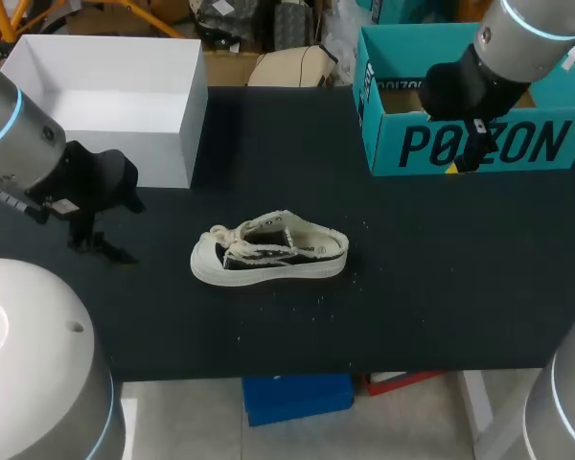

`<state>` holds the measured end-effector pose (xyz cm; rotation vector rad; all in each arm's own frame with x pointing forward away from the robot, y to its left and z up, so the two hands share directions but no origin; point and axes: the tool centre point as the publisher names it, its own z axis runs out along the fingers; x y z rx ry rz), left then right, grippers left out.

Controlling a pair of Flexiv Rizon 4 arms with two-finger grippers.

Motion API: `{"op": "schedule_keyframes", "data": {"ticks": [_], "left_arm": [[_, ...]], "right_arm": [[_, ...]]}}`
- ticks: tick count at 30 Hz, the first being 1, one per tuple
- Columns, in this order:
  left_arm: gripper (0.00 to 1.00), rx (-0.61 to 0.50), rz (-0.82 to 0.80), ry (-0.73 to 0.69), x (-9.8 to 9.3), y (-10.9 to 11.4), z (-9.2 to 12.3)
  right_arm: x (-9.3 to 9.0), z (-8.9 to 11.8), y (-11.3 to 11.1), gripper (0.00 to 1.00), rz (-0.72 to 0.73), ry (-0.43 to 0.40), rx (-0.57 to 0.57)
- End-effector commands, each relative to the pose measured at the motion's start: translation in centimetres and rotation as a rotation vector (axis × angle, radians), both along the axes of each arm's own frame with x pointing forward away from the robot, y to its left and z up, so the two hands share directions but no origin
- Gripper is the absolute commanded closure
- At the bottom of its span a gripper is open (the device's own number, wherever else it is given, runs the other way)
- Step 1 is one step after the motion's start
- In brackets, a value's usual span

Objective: Take the shoe out of the shoebox, open the shoe tongue, remove and reinsert the insole, then place the shoe into the shoebox

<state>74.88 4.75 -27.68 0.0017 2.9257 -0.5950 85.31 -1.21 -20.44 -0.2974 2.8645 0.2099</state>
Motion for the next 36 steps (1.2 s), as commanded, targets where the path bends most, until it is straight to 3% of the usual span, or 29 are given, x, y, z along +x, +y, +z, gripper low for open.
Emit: {"op": "schedule_keyframes", "data": {"ticks": [1,13,19,25,36], "left_arm": [[0.0,-0.001,-0.001,-0.004,0.0,0.0,-0.2],[0.0,-0.001,-0.001,-0.004,0.0,0.0,-0.2],[0.0,-0.001,-0.001,-0.004,0.0,0.0,-0.2],[0.0,-0.001,-0.001,-0.004,0.0,0.0,-0.2],[0.0,-0.001,-0.001,-0.004,0.0,0.0,-0.2]], "right_arm": [[0.1,-0.1,-0.6,0.0,0.123,0.031,0.123],[0.1,-0.1,-0.6,0.0,0.123,0.031,0.123],[-1.2,-2.4,0.3,0.0,0.03,0.06,0.223],[-2.0,-4.2,3.0,0.0,-0.051,0.097,0.352],[-4.0,-8.5,8.9,0.0,-0.068,0.157,0.546]]}}
